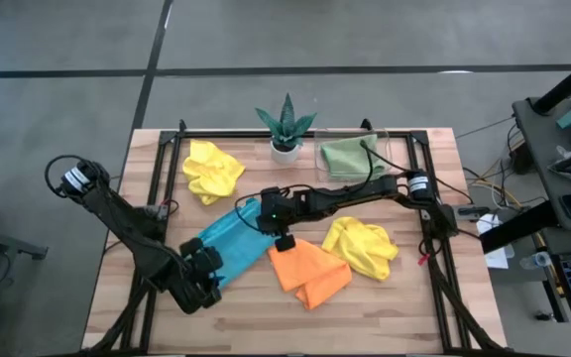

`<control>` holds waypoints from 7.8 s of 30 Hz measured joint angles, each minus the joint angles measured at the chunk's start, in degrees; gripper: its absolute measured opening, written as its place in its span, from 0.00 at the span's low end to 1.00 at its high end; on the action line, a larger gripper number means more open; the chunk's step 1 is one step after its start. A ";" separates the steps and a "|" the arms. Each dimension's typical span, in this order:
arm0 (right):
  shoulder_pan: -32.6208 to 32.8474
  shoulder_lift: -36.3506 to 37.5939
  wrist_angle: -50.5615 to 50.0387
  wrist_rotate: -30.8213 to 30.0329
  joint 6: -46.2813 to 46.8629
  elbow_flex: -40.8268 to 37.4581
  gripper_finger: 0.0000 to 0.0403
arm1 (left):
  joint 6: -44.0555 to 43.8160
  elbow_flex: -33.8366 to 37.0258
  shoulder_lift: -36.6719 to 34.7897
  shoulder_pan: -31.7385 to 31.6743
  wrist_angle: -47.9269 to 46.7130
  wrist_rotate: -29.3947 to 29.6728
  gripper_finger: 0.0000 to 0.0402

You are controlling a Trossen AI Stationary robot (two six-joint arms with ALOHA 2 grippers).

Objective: Fold microfiber towels
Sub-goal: Fold the blue microfiber towel

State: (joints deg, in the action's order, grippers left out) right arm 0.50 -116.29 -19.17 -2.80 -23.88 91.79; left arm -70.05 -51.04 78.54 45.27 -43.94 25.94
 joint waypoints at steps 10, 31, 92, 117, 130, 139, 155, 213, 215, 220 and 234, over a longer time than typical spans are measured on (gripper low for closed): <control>2.66 0.00 0.44 0.03 2.16 -2.32 0.18 | 0.04 1.89 9.79 -2.99 6.03 0.68 0.33; 0.97 0.23 3.11 -0.81 4.00 -11.72 0.09 | 0.04 2.44 14.26 -3.79 7.10 -9.06 0.07; 0.58 12.52 14.26 -1.06 6.60 -22.58 0.09 | -10.25 12.18 -4.10 -9.67 4.53 -13.42 0.50; 0.58 12.50 18.24 -1.20 9.80 -25.70 0.09 | -10.19 7.86 -0.84 -9.65 2.98 -17.91 0.50; 0.58 12.48 20.05 -1.21 11.43 -25.73 0.09 | -4.56 4.06 8.69 -9.65 2.93 -16.63 0.32; 0.58 12.48 21.22 -1.22 12.85 -26.49 0.09 | -4.17 3.04 6.90 -9.63 2.86 -16.62 0.08; 0.59 12.48 21.62 -1.23 13.82 -27.13 0.09 | -1.79 3.11 5.74 -9.58 -0.09 -19.39 0.21; 0.58 12.37 30.30 0.35 19.58 -27.08 0.47 | 17.99 3.00 2.01 -9.65 27.15 -13.21 0.00; 0.58 12.13 31.89 0.28 19.87 -27.08 0.48 | 19.75 3.00 3.17 -9.63 30.93 -12.18 0.00; -0.02 10.86 34.85 0.30 22.81 -26.53 0.48 | 22.55 3.05 8.01 -9.67 40.07 -11.90 0.00; -7.30 2.68 22.92 12.79 18.49 -13.46 0.45 | 22.50 3.73 15.19 -9.65 49.51 -13.52 0.00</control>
State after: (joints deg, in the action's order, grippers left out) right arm -6.80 -113.61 3.76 9.99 -5.39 78.33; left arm -47.55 -47.30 93.73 35.62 5.57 12.43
